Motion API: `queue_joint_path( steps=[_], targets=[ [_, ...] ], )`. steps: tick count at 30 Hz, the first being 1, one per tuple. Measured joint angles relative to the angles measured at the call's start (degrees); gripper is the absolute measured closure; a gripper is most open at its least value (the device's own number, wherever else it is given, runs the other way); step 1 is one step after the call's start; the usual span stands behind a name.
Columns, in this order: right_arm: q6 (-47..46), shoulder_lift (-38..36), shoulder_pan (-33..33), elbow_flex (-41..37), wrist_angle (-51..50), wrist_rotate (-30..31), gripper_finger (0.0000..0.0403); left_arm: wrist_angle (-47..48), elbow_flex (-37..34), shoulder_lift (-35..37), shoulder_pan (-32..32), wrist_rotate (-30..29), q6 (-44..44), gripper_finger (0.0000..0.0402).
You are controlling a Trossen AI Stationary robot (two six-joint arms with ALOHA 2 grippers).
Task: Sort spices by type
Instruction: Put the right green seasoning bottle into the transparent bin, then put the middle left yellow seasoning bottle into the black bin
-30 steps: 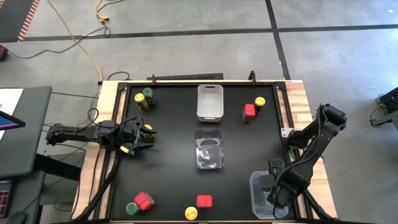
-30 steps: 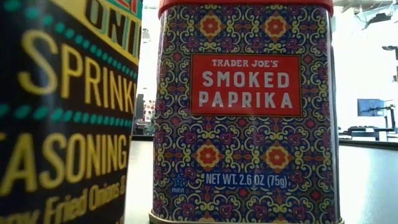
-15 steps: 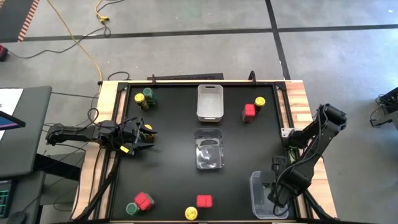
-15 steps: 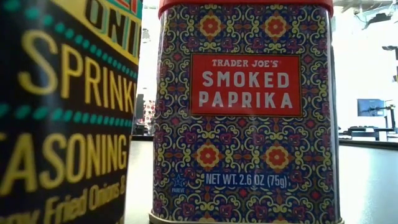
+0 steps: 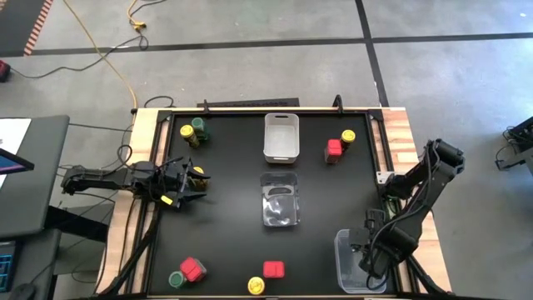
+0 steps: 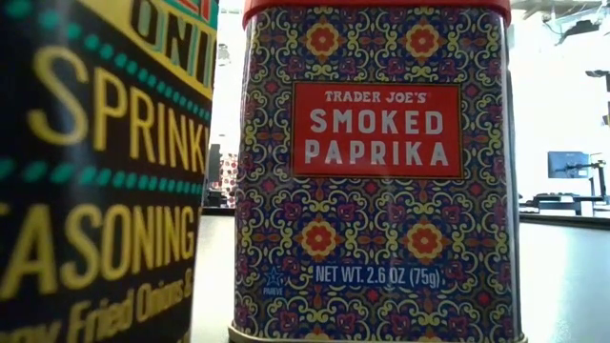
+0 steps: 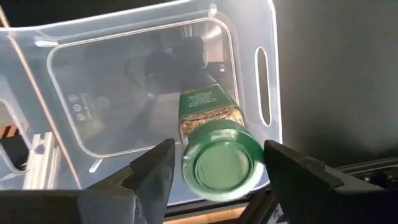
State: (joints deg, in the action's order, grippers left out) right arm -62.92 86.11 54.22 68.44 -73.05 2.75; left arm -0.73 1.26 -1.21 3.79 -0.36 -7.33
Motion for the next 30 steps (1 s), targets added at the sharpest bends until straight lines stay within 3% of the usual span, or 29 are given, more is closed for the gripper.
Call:
queue_joint_path(
  steps=[8,18,22,25,30],
  targets=[
    [0.28,0.00,0.00,4.77,-8.25,1.44,0.0131,0.02,0.00,0.00,-0.02,0.02,0.00,0.0125],
    [-7.90,0.00,-3.11,5.68,-8.36,15.83,0.0131,0.00,0.00,0.00,0.00,0.00,0.00,0.0125],
    [-11.93,0.00,-5.92,5.59,-0.48,24.86,0.0131,0.00,0.00,-0.02,-0.02,0.00,0.00,0.0125],
    [-9.41,0.33,-8.82,5.20,9.44,31.73,0.0131,0.01,0.00,-0.02,-0.01,0.00,-0.01,0.0125],
    [1.64,0.46,-16.18,5.20,22.57,32.17,0.0131,0.02,0.00,0.00,-0.02,0.02,0.00,0.0125]
  ],
)
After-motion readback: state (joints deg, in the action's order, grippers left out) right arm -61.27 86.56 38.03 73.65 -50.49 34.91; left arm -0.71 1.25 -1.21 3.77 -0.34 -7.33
